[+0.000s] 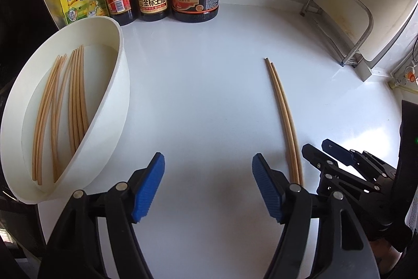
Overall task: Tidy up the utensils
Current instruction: 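Push one wooden chopstick apart from the pair with the right tool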
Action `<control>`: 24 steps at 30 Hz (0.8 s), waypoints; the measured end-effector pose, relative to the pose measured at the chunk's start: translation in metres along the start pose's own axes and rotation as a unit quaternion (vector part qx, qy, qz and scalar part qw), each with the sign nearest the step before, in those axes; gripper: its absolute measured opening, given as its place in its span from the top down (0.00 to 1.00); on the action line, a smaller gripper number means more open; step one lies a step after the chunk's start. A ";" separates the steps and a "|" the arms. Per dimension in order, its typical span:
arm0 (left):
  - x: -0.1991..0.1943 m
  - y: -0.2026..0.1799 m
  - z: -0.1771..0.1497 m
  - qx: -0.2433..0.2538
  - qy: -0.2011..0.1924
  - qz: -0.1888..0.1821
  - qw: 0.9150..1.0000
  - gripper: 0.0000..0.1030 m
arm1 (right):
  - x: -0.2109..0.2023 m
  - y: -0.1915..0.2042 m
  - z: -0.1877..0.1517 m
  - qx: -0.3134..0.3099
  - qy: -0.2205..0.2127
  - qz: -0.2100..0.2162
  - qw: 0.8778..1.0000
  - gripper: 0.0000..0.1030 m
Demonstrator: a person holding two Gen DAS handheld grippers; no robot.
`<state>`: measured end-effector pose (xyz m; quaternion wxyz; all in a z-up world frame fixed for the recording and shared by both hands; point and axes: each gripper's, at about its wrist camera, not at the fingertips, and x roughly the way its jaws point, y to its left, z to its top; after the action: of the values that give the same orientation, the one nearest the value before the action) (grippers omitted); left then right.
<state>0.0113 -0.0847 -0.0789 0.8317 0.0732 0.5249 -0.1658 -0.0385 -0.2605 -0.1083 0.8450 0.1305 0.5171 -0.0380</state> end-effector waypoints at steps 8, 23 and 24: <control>0.006 -0.001 0.003 -0.008 0.003 -0.001 1.000 0.34 | 0.009 0.005 0.003 -0.016 -0.005 -0.025 1.000 0.61; 0.009 0.002 0.007 -0.007 0.003 0.002 1.000 0.34 | 0.010 0.019 -0.001 -0.047 -0.010 -0.032 0.998 0.61; 0.009 0.003 0.007 -0.008 0.004 0.001 1.000 0.34 | 0.011 0.019 -0.002 -0.050 -0.008 -0.033 0.998 0.61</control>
<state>0.0223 -0.0857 -0.0841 0.8305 0.0680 0.5291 -0.1604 -0.0318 -0.2406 -0.1155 0.8528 0.0709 0.5158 -0.0406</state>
